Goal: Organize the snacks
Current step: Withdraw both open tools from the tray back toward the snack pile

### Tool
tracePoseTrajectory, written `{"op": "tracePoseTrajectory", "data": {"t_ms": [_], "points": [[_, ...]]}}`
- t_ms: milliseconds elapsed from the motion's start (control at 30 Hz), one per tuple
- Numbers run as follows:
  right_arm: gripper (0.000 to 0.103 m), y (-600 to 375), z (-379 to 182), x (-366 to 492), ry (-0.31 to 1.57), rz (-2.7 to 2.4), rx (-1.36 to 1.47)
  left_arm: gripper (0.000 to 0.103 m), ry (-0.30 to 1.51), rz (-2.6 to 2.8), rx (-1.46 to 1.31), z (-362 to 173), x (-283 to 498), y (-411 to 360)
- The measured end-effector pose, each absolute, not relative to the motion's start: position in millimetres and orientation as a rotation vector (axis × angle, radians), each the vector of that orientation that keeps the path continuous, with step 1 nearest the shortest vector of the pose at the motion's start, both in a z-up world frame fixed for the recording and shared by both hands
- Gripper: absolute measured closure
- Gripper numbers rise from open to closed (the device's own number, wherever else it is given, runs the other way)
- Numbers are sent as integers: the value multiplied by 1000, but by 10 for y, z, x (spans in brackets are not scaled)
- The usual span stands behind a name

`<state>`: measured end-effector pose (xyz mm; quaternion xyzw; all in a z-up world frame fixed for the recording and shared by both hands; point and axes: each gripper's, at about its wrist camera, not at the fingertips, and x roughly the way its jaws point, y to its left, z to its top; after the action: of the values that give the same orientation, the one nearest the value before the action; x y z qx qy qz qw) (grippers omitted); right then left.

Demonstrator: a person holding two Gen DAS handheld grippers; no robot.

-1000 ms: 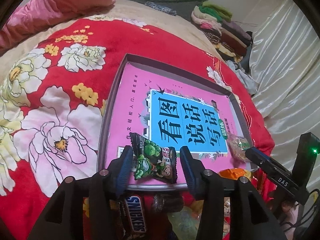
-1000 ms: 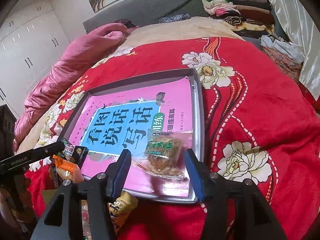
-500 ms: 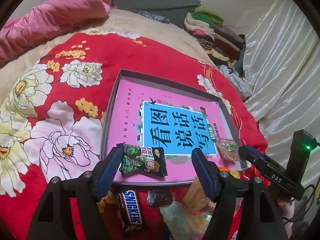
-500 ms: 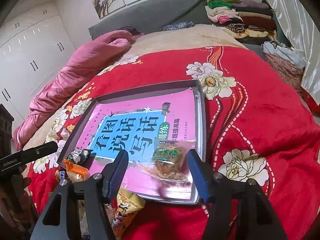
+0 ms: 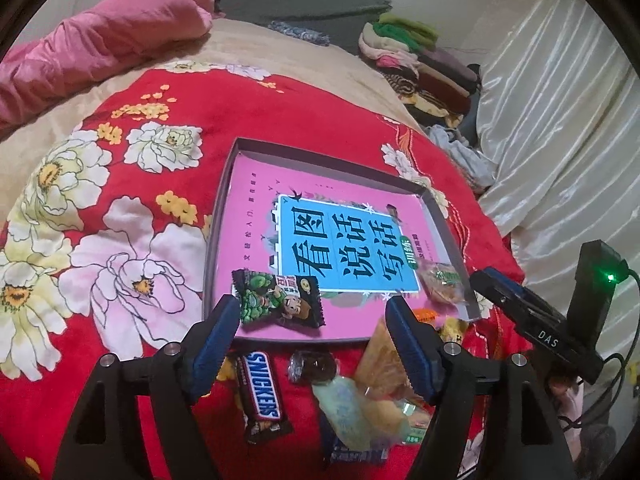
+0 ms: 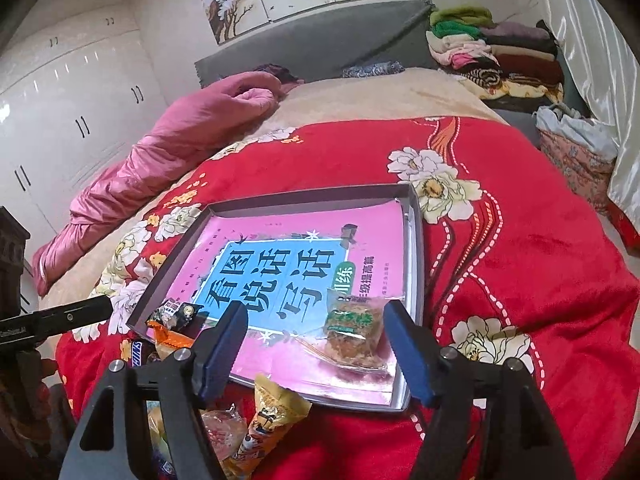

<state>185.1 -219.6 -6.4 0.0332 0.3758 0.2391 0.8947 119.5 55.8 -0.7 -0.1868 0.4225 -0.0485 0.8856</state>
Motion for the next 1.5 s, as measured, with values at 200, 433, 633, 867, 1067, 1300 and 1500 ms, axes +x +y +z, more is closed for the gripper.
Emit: {"op": "tracePoseTrajectory", "data": {"t_ms": [200,433,633,867,1067,1300,1500], "points": [[30,-2188,-8,1800,752,505,57,26,888,-107,-381,5,1094,544],[29,-2255,5,1789,748,501,81,26,909,-127,-391,-5,1011,522],[29,-2278,19,1745,739,501,77,26,926,-153,-392,-9,949,455],[29,-2304,21,1667,736,502,76,26,947,-175,-366,-34,888,348],[28,-2347,35,1594,730,501,89,26,962,-190,-352,-46,829,283],[28,-2362,20,1535,738,493,90,26,982,-203,-335,-57,760,214],[28,-2379,2,1490,747,486,95,26,995,-207,-335,-76,697,168]]}}
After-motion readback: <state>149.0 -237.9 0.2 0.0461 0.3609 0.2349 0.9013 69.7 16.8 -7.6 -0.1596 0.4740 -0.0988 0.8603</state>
